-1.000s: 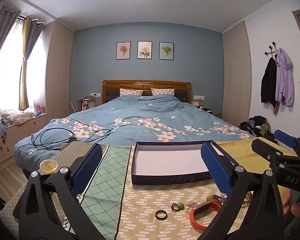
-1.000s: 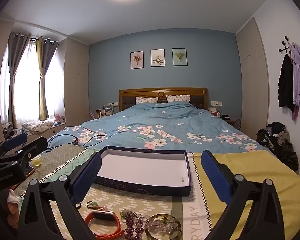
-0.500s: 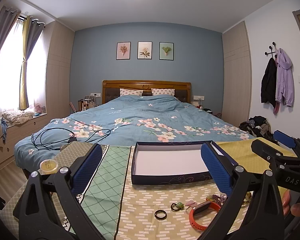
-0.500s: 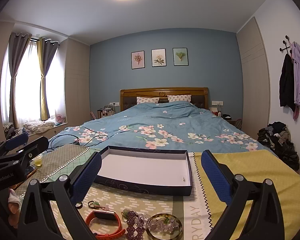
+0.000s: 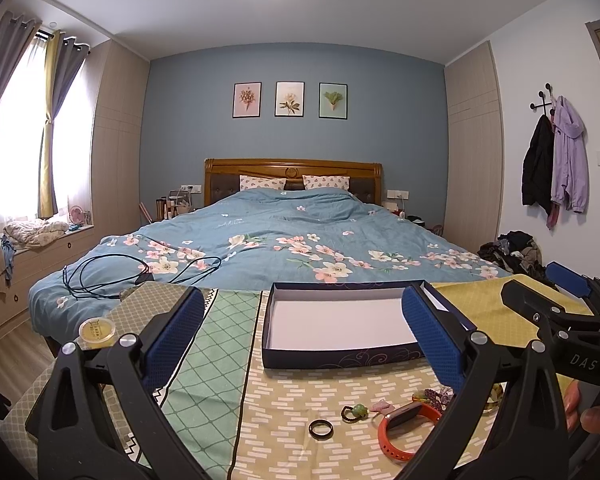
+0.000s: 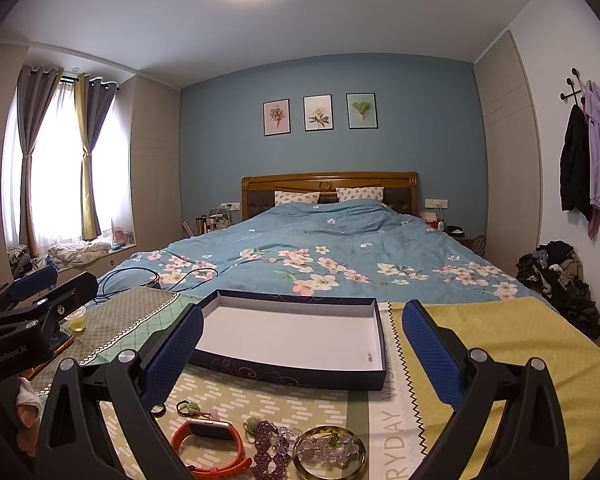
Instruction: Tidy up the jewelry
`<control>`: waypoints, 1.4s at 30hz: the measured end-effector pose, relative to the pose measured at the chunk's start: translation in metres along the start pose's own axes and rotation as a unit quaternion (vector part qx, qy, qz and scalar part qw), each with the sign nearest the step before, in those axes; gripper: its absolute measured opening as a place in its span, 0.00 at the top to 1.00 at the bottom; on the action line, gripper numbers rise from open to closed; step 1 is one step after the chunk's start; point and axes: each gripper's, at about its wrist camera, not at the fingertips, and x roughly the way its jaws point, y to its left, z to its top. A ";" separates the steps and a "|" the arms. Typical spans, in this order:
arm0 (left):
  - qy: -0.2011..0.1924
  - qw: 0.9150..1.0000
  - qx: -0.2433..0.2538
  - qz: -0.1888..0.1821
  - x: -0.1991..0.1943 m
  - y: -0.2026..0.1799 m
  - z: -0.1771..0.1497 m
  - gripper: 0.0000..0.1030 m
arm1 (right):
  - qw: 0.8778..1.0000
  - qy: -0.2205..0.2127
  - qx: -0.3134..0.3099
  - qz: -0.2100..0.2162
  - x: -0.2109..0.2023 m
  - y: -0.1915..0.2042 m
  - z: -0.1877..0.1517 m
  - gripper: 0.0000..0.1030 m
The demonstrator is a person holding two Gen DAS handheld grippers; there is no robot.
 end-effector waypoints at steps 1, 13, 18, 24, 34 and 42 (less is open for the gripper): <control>0.000 1.000 0.000 0.000 0.000 0.000 0.000 0.06 | 1.000 0.001 0.000 0.000 0.000 0.000 0.000 0.07; 0.005 1.000 -0.001 0.001 0.002 0.002 -0.004 0.06 | 1.000 0.003 0.003 0.002 0.005 0.001 -0.002 0.07; 0.007 1.000 -0.001 0.002 0.003 0.002 -0.004 0.06 | 1.000 0.004 0.004 0.002 0.004 0.000 -0.003 0.07; 0.007 1.000 -0.001 0.002 0.003 0.002 -0.004 0.06 | 1.000 0.004 0.006 0.002 0.003 0.000 -0.004 0.07; 0.009 1.000 -0.002 0.000 0.002 0.003 -0.004 0.06 | 1.000 0.004 0.005 0.002 0.004 0.000 -0.003 0.07; 0.011 1.000 -0.001 0.000 0.002 0.004 -0.003 0.06 | 1.000 0.004 0.009 0.000 0.003 -0.002 -0.005 0.07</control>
